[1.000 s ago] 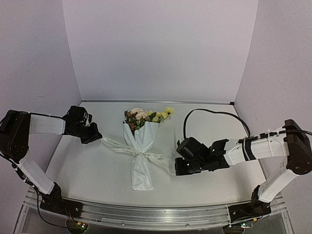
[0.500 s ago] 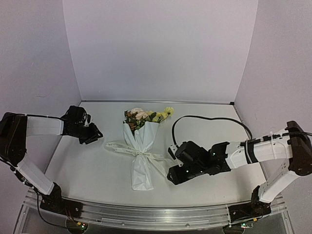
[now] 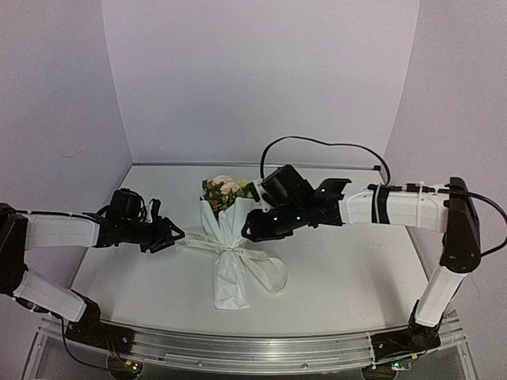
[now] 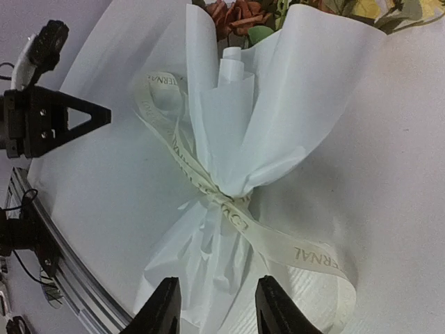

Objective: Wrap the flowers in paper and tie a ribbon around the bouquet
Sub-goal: Tie the half-tied ribbon around the folded bouquet.

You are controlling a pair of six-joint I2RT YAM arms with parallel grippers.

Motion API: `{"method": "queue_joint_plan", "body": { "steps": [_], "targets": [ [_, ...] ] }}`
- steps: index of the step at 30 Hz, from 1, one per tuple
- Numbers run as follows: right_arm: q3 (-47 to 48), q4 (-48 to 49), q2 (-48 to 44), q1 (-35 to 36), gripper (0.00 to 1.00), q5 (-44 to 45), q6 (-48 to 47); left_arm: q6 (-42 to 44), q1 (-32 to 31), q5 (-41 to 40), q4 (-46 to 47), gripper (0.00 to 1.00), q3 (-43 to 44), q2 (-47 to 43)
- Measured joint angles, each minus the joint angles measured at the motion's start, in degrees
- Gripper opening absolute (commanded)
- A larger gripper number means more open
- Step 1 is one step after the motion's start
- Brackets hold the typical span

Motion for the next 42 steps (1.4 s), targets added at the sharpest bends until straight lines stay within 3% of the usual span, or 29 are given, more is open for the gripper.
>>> {"method": "queue_joint_plan", "body": {
  "steps": [9,17,26,32,42],
  "targets": [
    [13.52,-8.84,10.64,2.37,0.38,0.53,2.13,-6.75,-0.27,3.74,10.60,0.52,-3.09,5.92],
    [15.82,-12.29,12.92,3.42,0.42,2.42,1.99,-8.30,-0.27,5.58,15.27,0.52,-2.89,11.42],
    [2.59,-6.38,11.49,-4.82,0.54,-2.60,3.44,-8.82,-0.88,7.25,18.50,0.41,-1.39,15.03],
    [-7.31,3.74,10.58,-11.57,0.54,-10.08,3.70,-8.91,-1.23,8.16,19.67,0.29,-1.06,15.53],
    [-10.88,16.29,10.21,-11.37,0.51,-17.06,-0.91,-9.18,-1.25,9.33,20.54,0.18,-1.00,16.31]
  ]
}}
